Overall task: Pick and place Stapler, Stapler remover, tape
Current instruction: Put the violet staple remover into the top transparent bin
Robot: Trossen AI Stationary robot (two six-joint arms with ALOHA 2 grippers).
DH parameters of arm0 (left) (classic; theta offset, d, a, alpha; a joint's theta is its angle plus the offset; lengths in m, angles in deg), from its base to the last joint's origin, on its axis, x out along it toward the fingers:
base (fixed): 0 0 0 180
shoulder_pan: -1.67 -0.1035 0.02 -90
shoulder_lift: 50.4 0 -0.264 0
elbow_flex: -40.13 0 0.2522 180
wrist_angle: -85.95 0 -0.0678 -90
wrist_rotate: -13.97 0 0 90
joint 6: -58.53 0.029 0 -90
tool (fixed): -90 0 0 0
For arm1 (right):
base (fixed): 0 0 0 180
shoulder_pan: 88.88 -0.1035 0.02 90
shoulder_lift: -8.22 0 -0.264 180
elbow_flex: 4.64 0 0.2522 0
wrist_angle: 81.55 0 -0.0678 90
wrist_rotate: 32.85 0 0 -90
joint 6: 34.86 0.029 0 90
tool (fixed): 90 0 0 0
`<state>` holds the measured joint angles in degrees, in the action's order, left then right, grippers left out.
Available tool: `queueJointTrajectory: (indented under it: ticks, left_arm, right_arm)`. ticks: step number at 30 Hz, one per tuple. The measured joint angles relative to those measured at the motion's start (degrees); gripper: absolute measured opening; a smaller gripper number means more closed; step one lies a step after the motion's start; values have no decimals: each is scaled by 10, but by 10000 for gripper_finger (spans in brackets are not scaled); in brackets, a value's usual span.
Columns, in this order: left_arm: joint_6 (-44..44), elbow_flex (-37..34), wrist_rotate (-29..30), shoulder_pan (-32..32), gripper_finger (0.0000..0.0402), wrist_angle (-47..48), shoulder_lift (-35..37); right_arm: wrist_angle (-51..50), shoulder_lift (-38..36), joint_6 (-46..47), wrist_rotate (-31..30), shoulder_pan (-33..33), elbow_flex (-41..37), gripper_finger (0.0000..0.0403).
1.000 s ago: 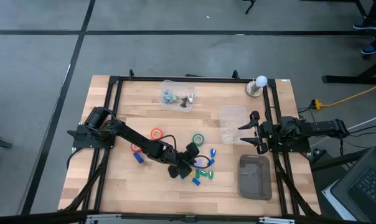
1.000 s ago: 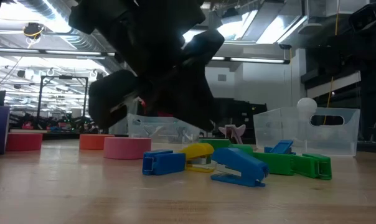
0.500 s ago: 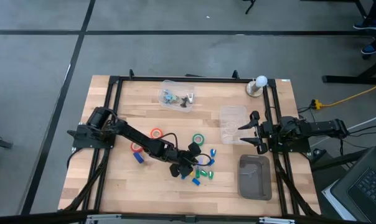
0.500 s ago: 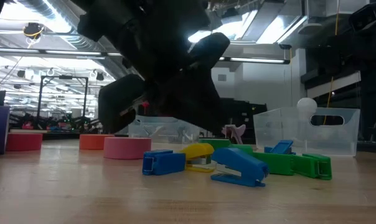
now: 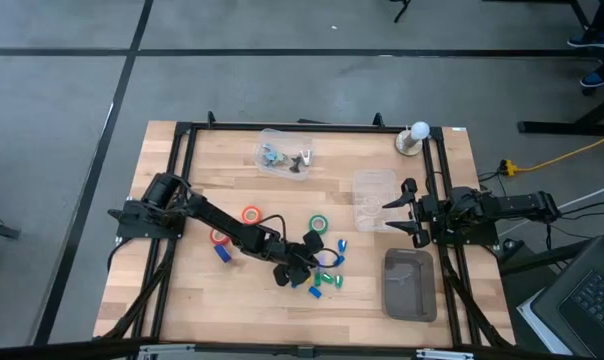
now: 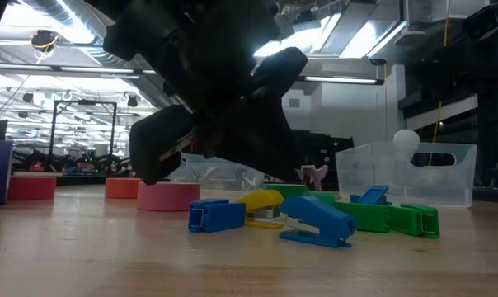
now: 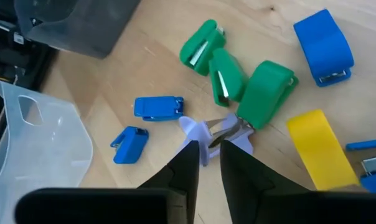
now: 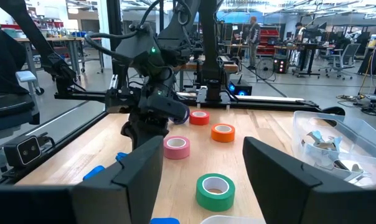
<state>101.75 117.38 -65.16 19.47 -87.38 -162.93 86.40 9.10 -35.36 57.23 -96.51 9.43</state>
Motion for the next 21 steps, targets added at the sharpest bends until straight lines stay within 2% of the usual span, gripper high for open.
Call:
queueJointTrajectory:
  ticks: [6,13,21]
  left_arm:
    - [-28,1,4,0,8,-8,-10]
    - [-80,2,24,0,5,-10,-12]
    - [-176,35,76,0,3,2,-7]
  right_arm:
    - [0,0,0,0,0,0,225]
    - [0,0,0,0,0,0,225]
    - [0,0,0,0,0,0,225]
